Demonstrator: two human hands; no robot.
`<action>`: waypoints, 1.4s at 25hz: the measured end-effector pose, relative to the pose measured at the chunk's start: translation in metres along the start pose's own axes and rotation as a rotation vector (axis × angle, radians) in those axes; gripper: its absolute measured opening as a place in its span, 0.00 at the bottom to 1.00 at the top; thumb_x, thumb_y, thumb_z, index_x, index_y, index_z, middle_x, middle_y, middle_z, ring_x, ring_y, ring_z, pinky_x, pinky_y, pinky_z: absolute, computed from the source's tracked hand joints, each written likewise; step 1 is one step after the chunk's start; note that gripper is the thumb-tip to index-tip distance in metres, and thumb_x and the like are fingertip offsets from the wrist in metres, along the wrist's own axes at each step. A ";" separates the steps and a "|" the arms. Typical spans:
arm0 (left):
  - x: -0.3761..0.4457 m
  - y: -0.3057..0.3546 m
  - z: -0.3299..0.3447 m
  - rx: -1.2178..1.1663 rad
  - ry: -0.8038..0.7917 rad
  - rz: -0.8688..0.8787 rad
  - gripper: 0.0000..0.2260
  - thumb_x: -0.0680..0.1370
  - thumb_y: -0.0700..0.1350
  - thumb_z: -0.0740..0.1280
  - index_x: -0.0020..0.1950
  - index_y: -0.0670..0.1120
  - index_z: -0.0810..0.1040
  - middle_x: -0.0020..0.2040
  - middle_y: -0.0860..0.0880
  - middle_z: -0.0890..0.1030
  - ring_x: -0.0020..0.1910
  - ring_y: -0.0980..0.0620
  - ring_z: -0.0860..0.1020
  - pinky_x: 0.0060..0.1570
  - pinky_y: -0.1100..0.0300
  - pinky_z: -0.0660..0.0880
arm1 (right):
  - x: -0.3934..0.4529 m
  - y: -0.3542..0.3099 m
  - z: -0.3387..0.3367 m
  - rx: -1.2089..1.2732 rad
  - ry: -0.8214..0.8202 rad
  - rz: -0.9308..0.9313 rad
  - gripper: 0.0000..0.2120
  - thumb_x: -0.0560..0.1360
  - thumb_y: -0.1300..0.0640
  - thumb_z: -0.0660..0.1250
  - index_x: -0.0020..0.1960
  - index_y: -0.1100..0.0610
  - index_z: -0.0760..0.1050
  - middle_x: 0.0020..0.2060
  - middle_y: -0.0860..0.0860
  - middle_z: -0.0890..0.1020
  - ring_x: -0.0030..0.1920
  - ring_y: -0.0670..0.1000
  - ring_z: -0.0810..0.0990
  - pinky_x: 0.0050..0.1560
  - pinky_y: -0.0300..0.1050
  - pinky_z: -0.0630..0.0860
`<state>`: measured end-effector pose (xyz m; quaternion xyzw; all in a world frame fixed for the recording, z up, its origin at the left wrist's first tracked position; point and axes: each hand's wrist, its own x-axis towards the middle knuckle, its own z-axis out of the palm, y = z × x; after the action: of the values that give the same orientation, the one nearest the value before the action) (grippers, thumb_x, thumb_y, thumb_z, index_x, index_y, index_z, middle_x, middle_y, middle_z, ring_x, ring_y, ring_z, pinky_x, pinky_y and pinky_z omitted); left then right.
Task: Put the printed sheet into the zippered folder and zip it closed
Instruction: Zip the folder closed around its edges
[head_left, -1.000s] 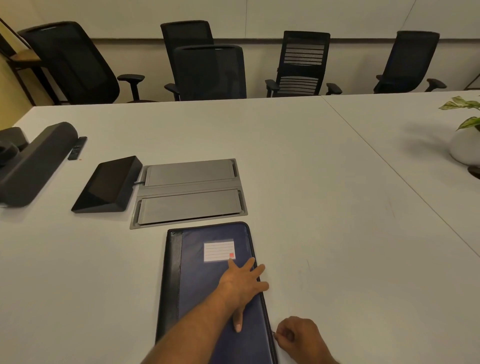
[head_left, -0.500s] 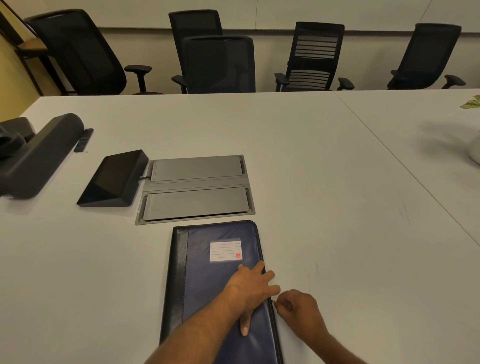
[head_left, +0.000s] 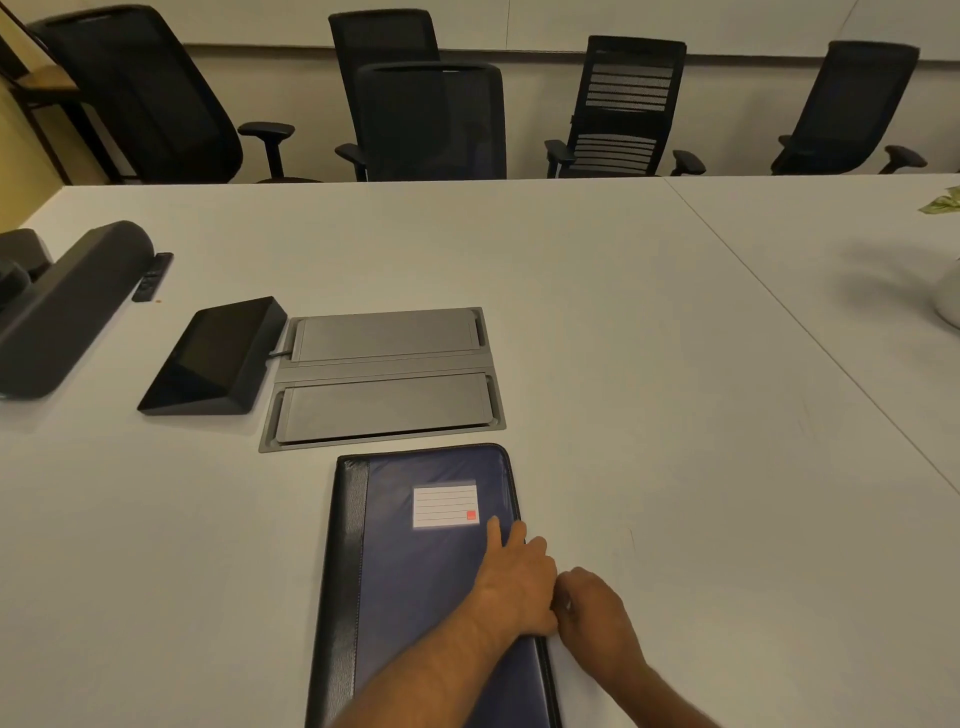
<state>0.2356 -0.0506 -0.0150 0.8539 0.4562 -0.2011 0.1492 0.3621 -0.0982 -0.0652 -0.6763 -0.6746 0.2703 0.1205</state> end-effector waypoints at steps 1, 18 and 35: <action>0.001 0.006 -0.001 0.007 -0.002 -0.040 0.19 0.75 0.55 0.67 0.60 0.44 0.79 0.62 0.43 0.74 0.72 0.38 0.60 0.71 0.31 0.46 | -0.002 -0.001 -0.001 -0.011 0.021 0.012 0.17 0.76 0.58 0.64 0.33 0.44 0.64 0.30 0.39 0.69 0.33 0.43 0.70 0.34 0.31 0.65; 0.031 0.004 0.001 0.112 0.066 0.002 0.11 0.77 0.46 0.67 0.57 0.43 0.76 0.55 0.42 0.79 0.61 0.42 0.72 0.70 0.40 0.57 | -0.021 -0.003 0.000 0.743 -0.194 0.371 0.04 0.66 0.67 0.74 0.35 0.62 0.79 0.27 0.56 0.81 0.28 0.52 0.79 0.27 0.42 0.76; 0.098 -0.070 -0.044 0.035 0.209 -0.117 0.10 0.77 0.38 0.61 0.56 0.43 0.76 0.54 0.44 0.79 0.61 0.44 0.70 0.69 0.46 0.61 | -0.014 0.000 -0.001 0.701 -0.239 0.408 0.09 0.62 0.58 0.76 0.36 0.63 0.80 0.27 0.51 0.80 0.33 0.47 0.80 0.37 0.34 0.74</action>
<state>0.2352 0.0767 -0.0279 0.8446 0.5147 -0.1271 0.0740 0.3634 -0.1113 -0.0610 -0.6779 -0.4035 0.5782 0.2082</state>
